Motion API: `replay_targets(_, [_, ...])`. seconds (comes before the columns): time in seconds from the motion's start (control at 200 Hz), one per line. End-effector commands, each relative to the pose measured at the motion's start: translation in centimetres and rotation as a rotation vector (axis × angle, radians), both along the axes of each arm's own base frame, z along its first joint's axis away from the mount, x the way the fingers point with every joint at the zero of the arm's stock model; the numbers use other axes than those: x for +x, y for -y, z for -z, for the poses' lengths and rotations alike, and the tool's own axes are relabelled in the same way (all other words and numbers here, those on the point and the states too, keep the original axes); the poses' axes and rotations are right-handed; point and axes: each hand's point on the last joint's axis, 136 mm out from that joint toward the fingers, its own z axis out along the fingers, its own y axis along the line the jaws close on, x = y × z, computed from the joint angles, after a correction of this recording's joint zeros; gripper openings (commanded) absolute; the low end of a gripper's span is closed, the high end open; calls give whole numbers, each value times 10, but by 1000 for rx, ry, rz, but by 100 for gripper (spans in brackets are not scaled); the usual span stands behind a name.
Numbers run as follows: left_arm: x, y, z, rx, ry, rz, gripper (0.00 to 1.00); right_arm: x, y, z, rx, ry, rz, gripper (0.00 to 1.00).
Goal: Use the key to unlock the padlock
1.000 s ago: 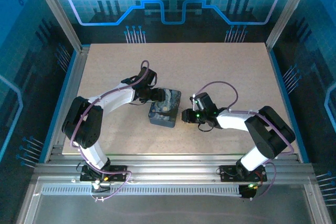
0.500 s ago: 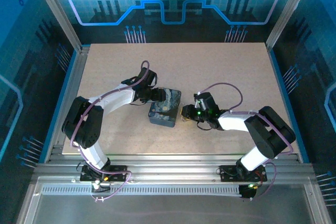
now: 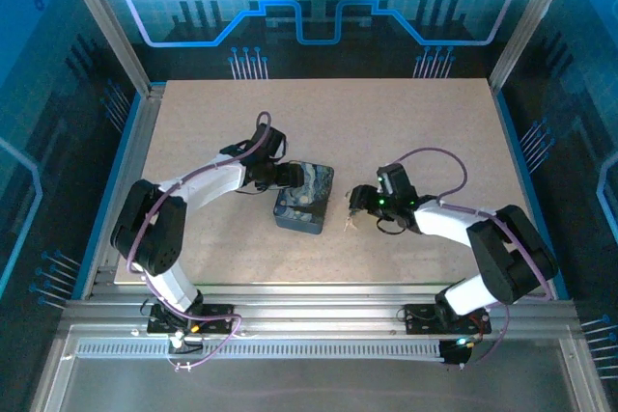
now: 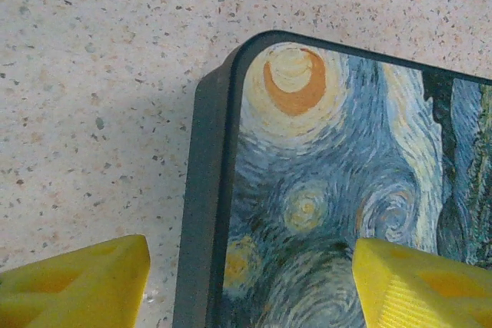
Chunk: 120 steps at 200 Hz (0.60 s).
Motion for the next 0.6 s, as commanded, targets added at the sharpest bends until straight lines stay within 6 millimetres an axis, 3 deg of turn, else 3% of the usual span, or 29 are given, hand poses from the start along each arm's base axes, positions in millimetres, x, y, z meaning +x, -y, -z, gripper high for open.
replay_targets(0.0, [5,-8,-31,-42,53,-13,72,1,13,-16,-102,20,-75,65])
replay_targets(0.035, [7,-11,-34,-47,72,-14,75,2,17,-20,-138,32,-88,67])
replay_targets(0.05, [7,-13,-34,-49,80,-17,82,2,20,-23,-155,39,-93,69])
replay_targets(0.08, [9,-18,-36,-52,96,-30,97,3,25,-26,-194,53,-100,86])
replay_targets(0.095, [9,-21,-36,-51,100,-38,99,3,29,-29,-215,63,-99,97])
replay_targets(0.11, [9,-24,-38,-49,109,-44,99,4,32,-31,-237,72,-99,100])
replay_targets(0.27, [20,-54,-53,0,231,-151,99,16,78,-59,-449,181,-60,100])
replay_targets(0.355, [31,-82,-72,109,362,-223,99,25,104,-79,-515,275,2,100])
replay_targets(0.495, [44,-131,-100,355,668,-268,99,34,127,-102,-565,446,35,100])
replay_targets(0.595, [45,-160,-85,476,724,-231,99,37,139,-102,-571,472,33,100])
